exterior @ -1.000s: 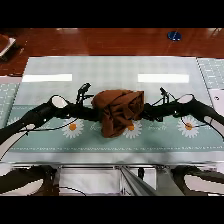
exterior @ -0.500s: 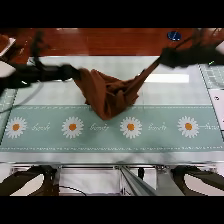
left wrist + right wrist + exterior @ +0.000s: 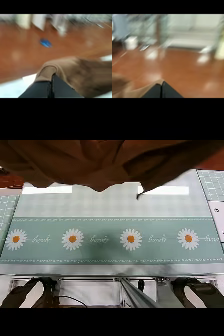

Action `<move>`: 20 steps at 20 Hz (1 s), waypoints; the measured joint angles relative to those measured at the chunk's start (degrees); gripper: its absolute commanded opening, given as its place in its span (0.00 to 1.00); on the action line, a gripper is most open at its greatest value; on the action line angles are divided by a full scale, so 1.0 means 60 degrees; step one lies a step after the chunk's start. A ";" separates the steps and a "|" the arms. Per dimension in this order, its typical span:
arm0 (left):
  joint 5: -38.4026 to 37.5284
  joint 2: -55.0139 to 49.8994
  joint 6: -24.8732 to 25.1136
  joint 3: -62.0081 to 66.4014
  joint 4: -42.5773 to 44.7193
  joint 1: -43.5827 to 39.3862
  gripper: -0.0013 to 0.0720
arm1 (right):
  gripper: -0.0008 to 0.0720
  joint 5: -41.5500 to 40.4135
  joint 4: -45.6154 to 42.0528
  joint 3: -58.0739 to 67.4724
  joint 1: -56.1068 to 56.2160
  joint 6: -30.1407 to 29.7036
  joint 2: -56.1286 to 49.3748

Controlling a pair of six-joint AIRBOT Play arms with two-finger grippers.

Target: Fold the shirts.

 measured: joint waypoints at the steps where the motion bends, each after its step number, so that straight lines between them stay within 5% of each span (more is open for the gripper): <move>1: 0.0000 0.0401 -0.0106 0.0178 0.0342 0.0186 0.04 | 0.05 0.0175 -0.0404 0.0069 0.0000 0.0073 0.0412; 7: -0.0364 0.2339 -0.1075 0.0171 0.3887 -0.0820 0.04 | 0.05 0.2109 -0.2579 0.0076 0.0000 0.0594 0.1832; 13: -0.0725 0.2983 -0.1836 -0.2987 0.5872 -0.1909 0.04 | 0.05 0.3395 -0.2896 -0.2820 0.0000 0.0907 0.2208; 20: 0.1927 0.1330 -0.2357 -0.7577 0.4783 -0.2091 0.04 | 0.05 0.0980 -0.2626 -0.8397 -0.0277 0.1643 0.1275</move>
